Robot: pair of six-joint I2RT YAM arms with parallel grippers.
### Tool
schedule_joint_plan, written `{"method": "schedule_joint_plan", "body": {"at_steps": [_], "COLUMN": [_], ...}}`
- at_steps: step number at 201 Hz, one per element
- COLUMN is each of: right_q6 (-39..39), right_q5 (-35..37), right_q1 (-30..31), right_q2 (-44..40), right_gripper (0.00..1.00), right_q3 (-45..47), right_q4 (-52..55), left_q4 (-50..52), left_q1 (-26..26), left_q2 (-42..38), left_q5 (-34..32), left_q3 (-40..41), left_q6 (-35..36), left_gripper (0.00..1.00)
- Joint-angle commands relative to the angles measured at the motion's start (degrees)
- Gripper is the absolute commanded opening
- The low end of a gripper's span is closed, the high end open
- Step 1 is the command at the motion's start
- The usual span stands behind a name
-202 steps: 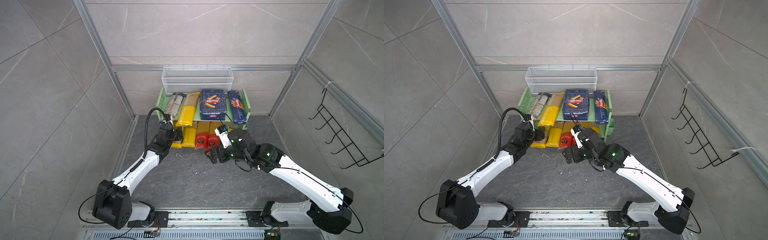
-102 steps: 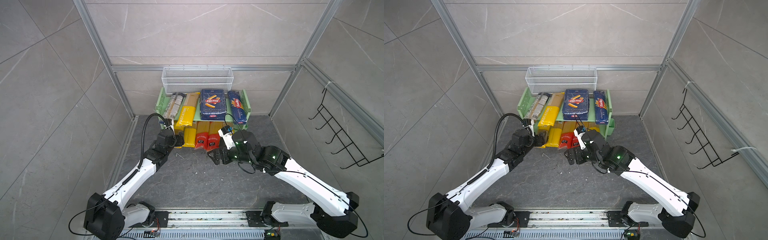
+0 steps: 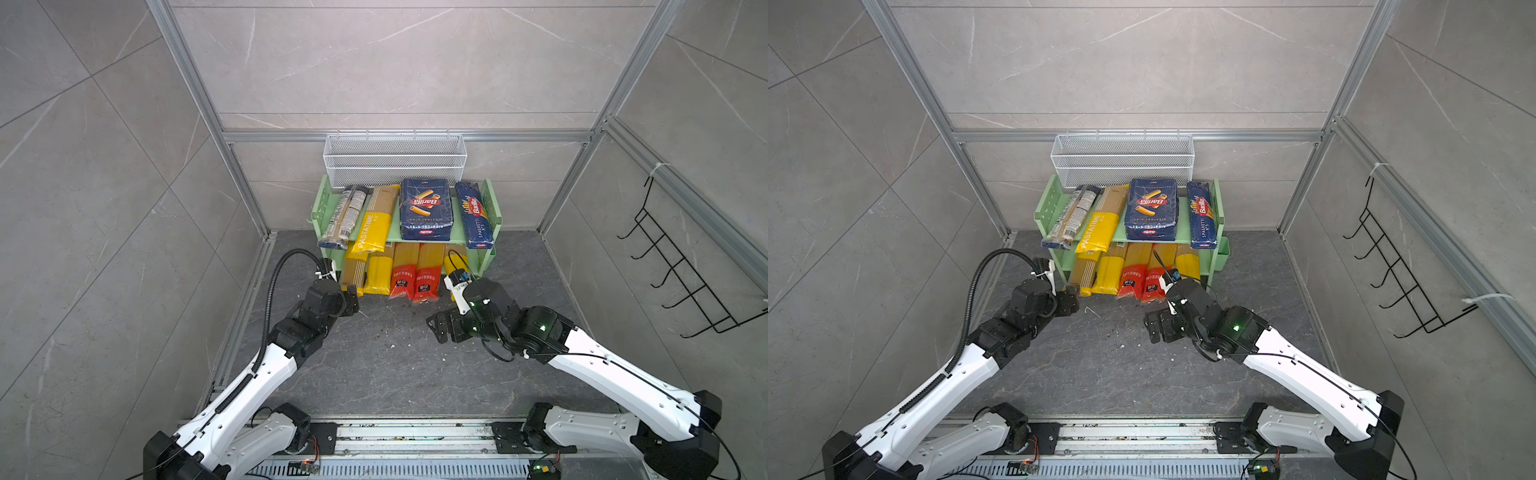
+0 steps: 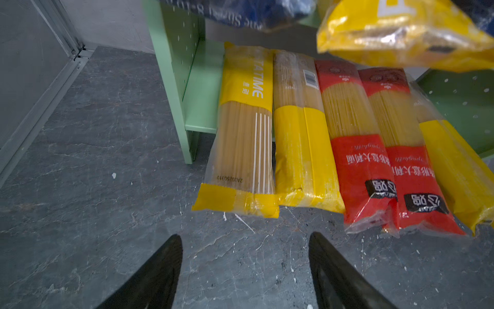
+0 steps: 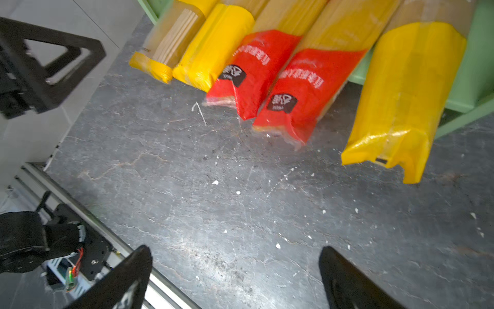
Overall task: Arrange pasta packages on shelves
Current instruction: Reset both arms
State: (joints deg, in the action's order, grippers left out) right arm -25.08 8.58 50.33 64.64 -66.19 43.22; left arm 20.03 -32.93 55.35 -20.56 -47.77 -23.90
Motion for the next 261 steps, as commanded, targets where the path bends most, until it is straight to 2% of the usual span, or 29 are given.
{"method": "schedule_joint_plan", "body": {"at_steps": [1,28,63,89,110,133,167,182,196,227,261], "right_q6": [-1.7,-1.7,-1.4,-2.7,-4.4,-2.5,-2.4,-2.9,0.2,5.2,8.1], "right_q5": [5.6,11.8,18.1,22.1,24.8,28.9,36.5,40.1,42.3,38.2,33.0], "right_q1": [-0.1,-0.2,-0.1,-0.1,-0.8,-0.9,-1.2,-1.9,-2.2,-4.9,-13.7], "right_q2": [-2.0,-3.8,-3.6,-6.8,-7.4,-7.0,-12.1,-13.2,-13.2,-14.0,-11.2], "right_gripper": [1.0,1.0,1.0,1.0,1.0,1.0,1.0,1.0,1.0,1.0,1.0], "right_q3": [2.3,4.7,6.5,10.6,12.4,16.0,22.3,22.9,24.1,26.8,29.3], "right_q4": [1.4,3.2,6.5,5.2,6.0,2.9,-2.4,-1.9,-4.9,-15.3,-23.3], "left_q4": [5.9,7.6,6.3,6.0,0.1,-3.1,-5.7,-11.7,-16.4,-17.6,-27.7], "left_q1": [-2.9,-5.4,-11.4,-14.1,-16.8,-17.0,-17.0,-16.7,-15.8,-9.5,-1.2], "left_q2": [-2.6,-2.8,-0.9,1.1,0.7,-0.9,-4.1,-4.8,-4.1,-2.7,-4.0], "left_q5": [-4.9,-6.3,-16.9,-23.0,-25.8,-28.0,-34.1,-35.9,-36.8,-34.7,-29.9], "left_q3": [1.1,3.0,5.6,6.5,10.4,13.6,16.8,19.5,21.2,21.4,25.0], "left_q6": [-2.3,-3.1,-3.6,-4.1,0.9,0.8,0.4,4.8,7.6,6.9,13.3], "left_gripper": [0.77,0.78,0.78,0.8,0.82,0.84,0.84,0.85,0.86,0.86,0.85]}}
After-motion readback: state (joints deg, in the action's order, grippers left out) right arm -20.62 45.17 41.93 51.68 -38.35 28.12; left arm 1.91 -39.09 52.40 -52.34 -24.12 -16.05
